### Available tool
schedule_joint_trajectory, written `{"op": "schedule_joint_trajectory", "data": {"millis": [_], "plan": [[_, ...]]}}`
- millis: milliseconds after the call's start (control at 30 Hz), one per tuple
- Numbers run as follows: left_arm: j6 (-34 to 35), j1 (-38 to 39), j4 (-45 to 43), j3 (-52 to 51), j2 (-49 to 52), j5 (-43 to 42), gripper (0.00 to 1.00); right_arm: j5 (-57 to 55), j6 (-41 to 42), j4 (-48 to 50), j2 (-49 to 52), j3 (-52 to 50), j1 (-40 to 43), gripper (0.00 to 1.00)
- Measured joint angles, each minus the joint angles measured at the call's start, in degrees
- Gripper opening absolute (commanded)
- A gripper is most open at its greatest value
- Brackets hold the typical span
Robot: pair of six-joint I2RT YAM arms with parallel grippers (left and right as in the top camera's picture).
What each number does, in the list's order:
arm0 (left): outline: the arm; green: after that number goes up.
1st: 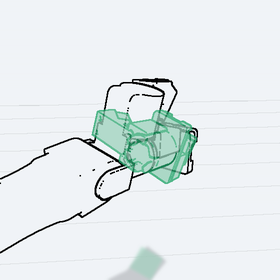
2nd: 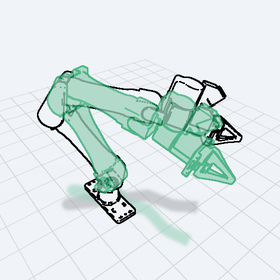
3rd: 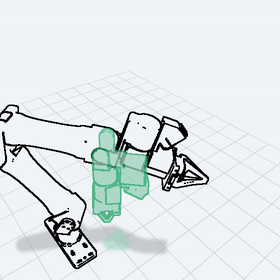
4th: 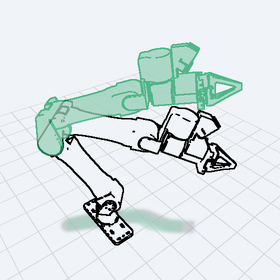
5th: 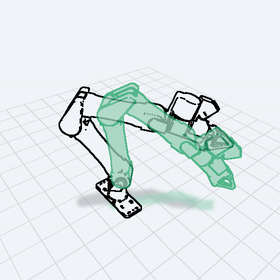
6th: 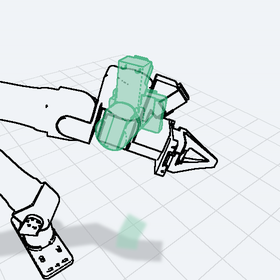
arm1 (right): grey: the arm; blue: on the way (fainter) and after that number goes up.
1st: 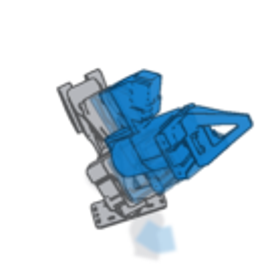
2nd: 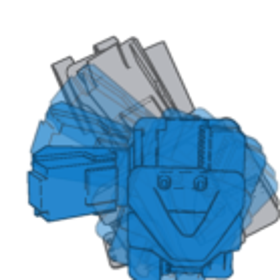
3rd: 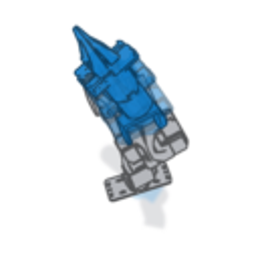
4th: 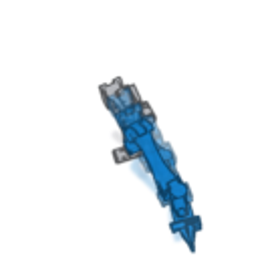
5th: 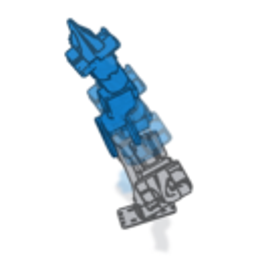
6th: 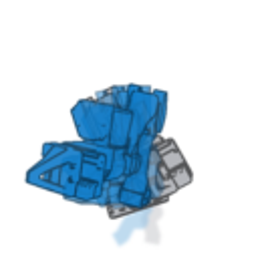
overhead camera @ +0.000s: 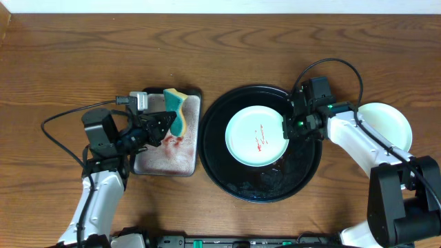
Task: Clean dirty plates on tray and stack at the side
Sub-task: 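Scrub the stained pale green plate with the sponge in the left gripper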
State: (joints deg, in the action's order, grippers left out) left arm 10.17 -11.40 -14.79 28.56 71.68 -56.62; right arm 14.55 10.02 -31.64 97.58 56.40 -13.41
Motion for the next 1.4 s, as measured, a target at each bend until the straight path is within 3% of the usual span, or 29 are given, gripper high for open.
{"op": "schedule_joint_trajectory", "data": {"millis": [200, 467, 667, 933, 1200, 1400], "plan": [[-0.17, 3.74, 2.03, 0.00, 0.00, 6.01, 0.07, -0.02, 0.00, -0.02, 0.00, 0.00, 0.00, 0.01], [-1.27, 15.89, 16.46, 0.70, 0.00, 29.42, 0.07, -0.02, 0.02, -0.96, 0.00, -0.96, 0.00, 0.01], [-2.78, 25.16, 27.41, 8.96, 0.00, 41.75, 0.07, 0.61, 0.26, 2.10, 0.00, -5.99, 0.00, 0.01], [-0.46, 39.63, 25.24, 14.01, 0.70, 45.46, 0.07, 2.71, 0.70, 8.72, -1.75, -10.43, 0.55, 0.01], [7.65, 51.32, 14.49, 14.29, 11.39, 45.59, 0.07, 3.48, 0.72, 9.49, -2.08, -11.21, 0.83, 0.01], [11.15, 52.83, 25.70, 22.16, 20.24, 44.94, 0.07, 3.52, 0.72, 9.51, -2.08, -11.21, 0.83, 0.01]]}}
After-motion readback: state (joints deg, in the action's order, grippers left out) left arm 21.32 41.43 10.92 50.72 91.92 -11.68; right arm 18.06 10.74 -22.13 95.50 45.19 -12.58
